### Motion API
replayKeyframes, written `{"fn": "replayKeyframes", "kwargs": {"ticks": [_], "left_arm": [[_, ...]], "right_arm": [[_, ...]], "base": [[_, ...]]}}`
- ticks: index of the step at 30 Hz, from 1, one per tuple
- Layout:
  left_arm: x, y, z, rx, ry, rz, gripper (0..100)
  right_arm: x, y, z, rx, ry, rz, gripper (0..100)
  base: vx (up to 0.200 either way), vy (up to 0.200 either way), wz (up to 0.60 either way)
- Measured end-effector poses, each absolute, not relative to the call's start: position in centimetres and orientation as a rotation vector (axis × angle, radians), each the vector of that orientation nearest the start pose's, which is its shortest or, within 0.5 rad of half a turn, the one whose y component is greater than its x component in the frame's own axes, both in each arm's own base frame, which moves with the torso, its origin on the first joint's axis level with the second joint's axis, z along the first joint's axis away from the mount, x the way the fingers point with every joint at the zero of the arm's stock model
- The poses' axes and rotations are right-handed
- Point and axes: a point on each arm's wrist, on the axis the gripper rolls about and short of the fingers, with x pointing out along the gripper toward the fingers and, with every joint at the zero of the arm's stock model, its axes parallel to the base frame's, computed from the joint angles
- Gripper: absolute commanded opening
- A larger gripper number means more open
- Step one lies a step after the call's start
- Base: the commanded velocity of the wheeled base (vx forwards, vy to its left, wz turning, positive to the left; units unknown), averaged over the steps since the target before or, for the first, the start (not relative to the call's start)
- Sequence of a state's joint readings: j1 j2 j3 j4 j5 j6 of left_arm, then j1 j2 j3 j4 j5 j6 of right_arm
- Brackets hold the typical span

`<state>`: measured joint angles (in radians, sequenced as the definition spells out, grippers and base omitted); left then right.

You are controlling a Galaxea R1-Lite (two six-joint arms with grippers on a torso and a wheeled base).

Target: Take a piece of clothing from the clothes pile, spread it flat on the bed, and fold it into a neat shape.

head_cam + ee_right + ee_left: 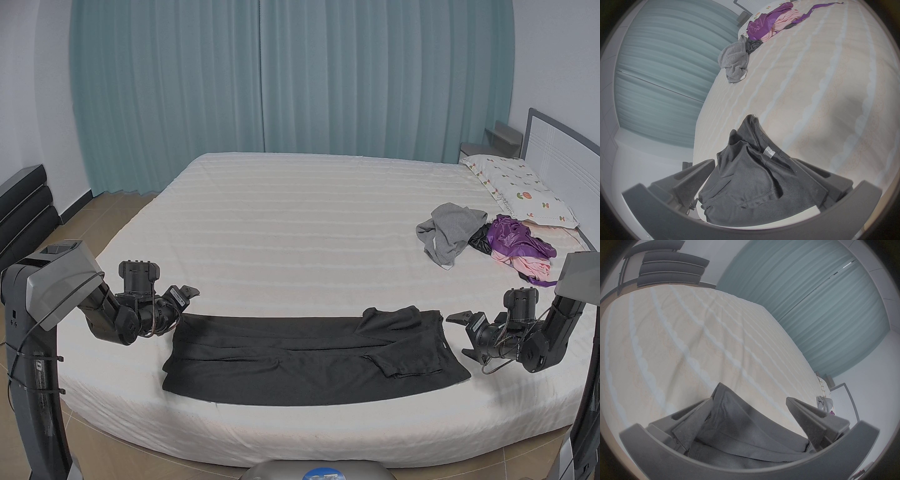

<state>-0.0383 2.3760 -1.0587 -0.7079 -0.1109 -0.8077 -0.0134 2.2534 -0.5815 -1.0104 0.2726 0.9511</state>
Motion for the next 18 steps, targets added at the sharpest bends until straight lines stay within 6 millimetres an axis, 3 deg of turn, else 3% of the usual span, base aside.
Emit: {"fn": "replayKeyframes", "kwargs": {"ticks": [6,18], "left_arm": [[41.3,-3.0,-0.4,-0.789,0.66,0.087,100],[40.3,-3.1,-2.0,-0.704,0.727,0.081,100]], "right_arm": [[32.7,0.1,-1.1,1.005,0.729,-0.083,100],[32.7,0.1,-1.1,1.008,0.73,-0.079,100]], "base": [[0.0,0.0,0.0],[0.0,0.0,0.0]]}}
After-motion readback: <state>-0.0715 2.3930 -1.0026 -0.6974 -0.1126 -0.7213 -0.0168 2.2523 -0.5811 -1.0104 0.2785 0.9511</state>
